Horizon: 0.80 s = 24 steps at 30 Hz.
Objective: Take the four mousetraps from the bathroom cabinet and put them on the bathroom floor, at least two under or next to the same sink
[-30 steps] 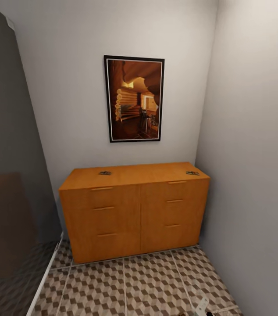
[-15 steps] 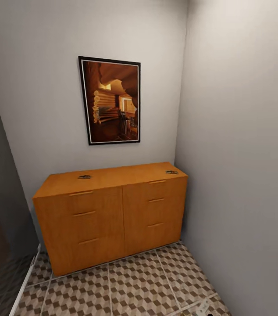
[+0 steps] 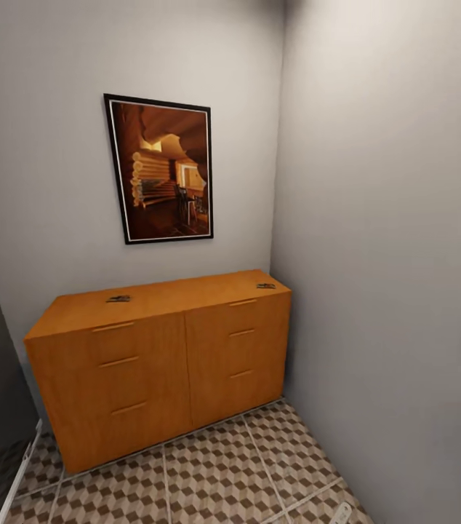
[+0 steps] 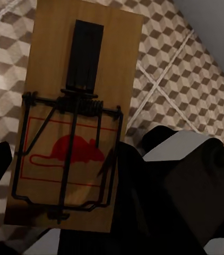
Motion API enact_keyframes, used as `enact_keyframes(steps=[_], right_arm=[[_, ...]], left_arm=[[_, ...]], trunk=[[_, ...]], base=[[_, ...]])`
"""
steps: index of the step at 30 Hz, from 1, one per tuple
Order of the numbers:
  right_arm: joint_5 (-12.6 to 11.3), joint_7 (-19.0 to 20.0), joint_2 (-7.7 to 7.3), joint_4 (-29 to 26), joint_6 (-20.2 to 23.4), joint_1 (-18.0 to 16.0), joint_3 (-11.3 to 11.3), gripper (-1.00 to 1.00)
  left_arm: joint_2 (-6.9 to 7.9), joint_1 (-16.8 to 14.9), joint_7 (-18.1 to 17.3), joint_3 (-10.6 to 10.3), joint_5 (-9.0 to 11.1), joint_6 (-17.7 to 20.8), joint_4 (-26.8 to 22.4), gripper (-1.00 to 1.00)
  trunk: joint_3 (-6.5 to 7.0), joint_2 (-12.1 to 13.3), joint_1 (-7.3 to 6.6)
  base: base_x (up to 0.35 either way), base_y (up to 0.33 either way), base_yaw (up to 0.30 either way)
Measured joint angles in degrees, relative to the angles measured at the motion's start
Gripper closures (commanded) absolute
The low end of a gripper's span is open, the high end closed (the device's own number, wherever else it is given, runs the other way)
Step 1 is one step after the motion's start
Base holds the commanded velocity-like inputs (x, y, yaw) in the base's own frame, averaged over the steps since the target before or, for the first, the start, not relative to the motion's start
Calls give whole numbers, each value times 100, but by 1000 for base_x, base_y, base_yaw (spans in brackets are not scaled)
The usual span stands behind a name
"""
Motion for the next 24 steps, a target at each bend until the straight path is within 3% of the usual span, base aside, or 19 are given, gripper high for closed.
enact_keyframes(steps=[24], right_arm=[[-2,-1,7,13,-2,41,4,100]], left_arm=[[52,246,-11,-11,-15,30,1,100]], trunk=[[-214,0,0]], base=[[0,0,-1]])
